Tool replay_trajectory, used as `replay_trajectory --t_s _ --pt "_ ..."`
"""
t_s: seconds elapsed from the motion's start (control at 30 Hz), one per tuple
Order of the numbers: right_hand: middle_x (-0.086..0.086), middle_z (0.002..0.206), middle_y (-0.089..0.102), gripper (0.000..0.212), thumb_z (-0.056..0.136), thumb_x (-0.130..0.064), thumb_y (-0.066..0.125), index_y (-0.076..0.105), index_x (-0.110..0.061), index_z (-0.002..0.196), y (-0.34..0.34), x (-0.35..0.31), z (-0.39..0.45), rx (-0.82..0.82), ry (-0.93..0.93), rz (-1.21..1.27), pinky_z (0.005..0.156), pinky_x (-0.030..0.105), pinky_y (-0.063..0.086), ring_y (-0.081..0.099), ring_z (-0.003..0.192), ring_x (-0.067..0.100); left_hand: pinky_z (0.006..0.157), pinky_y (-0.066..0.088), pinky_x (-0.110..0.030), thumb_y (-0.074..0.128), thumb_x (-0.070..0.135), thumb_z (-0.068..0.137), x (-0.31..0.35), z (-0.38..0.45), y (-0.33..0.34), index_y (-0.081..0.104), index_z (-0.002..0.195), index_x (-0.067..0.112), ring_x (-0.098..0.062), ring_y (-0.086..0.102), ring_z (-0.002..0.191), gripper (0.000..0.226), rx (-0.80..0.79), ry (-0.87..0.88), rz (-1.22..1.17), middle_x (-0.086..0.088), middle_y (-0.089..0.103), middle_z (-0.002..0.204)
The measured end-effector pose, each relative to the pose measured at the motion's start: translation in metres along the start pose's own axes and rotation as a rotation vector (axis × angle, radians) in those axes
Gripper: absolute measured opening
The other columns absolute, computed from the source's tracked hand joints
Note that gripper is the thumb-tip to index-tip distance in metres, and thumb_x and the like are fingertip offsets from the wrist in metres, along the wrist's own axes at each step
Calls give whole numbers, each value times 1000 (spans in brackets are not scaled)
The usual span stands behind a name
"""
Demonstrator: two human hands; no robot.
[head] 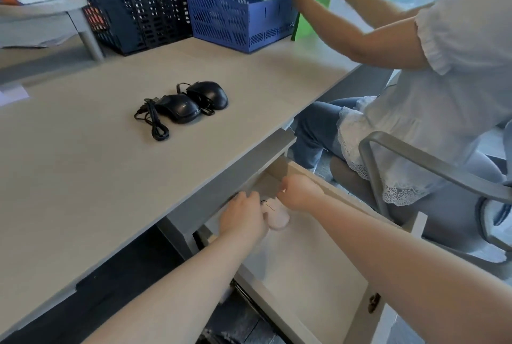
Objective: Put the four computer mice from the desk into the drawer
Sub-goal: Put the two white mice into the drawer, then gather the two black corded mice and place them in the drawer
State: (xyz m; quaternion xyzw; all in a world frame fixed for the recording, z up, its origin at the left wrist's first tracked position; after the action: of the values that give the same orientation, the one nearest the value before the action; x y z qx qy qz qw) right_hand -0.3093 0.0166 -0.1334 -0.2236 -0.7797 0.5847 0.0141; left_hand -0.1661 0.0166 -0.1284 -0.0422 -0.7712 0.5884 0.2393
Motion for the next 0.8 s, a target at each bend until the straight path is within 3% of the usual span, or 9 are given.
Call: replay_trajectory --t_s 0.07,0.13,0.2,0.33,0.43,0.5,0.57,0.8 --pt "3 91 57 22 94 -28 44 60 -13 90 -21 -9 -8 73 -32 42 70 31 43 53 84 23 73 42 -35 47 28 93 9 -6 -24 54 100 11 -31 57 104 19 33 54 -9 -11 60 112" --pt "1 74 54 30 94 -31 44 53 -15 72 -43 -19 -21 217 -41 144 60 30 41 53 75 23 66 39 -32 45 24 92 19 -14 -50 51 86 14 -31 57 88 14 81 118 -36 -10 64 101" --pt "1 64 51 37 95 -33 44 51 -12 66 -61 -32 -34 407 -84 215 57 31 40 54 69 25 63 37 -32 45 24 92 24 -23 -76 47 79 13 -30 55 80 17 194 195 -74 -9 64 94" --pt "1 84 65 32 94 -37 48 64 -11 87 -85 -60 -50 632 -221 302 65 31 45 58 78 21 75 49 -37 49 32 92 11 -29 -121 60 104 13 -30 60 96 25 443 244 -135 -6 62 108" --pt "-1 110 62 33 93 -39 51 60 -16 115 -92 -81 -44 657 -287 300 83 32 44 53 104 20 82 50 -38 53 39 90 -17 -19 -144 52 126 18 -28 51 114 42 551 165 -86 -4 52 128" --pt "2 129 55 42 92 -39 52 51 -18 129 -93 -95 -31 594 -296 282 97 35 40 44 124 24 85 46 -39 55 45 87 -42 -4 -151 42 136 20 -28 43 123 56 547 67 -28 -4 41 140" --pt "4 138 49 47 92 -38 52 45 -19 135 -94 -107 -15 538 -286 310 103 37 37 37 133 25 94 43 -41 58 51 84 -67 14 -152 35 140 23 -30 36 132 67 511 -29 -29 -7 32 148" --pt "9 144 43 63 87 -40 58 34 -22 143 -104 -141 56 451 -208 496 108 43 35 35 136 31 114 27 -45 67 67 67 -108 70 -152 25 146 33 -33 15 145 96 440 -119 -204 -12 15 158"
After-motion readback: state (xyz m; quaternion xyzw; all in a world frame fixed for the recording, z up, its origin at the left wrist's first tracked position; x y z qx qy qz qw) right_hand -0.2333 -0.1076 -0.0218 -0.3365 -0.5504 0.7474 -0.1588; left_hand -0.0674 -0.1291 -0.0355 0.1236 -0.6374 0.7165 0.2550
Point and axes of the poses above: each hand's wrist, its own z-axis towards the middle knuckle, its own y-axis out of the palm, x = y × z, the point moved 3 cm from there along z, towards the middle knuckle
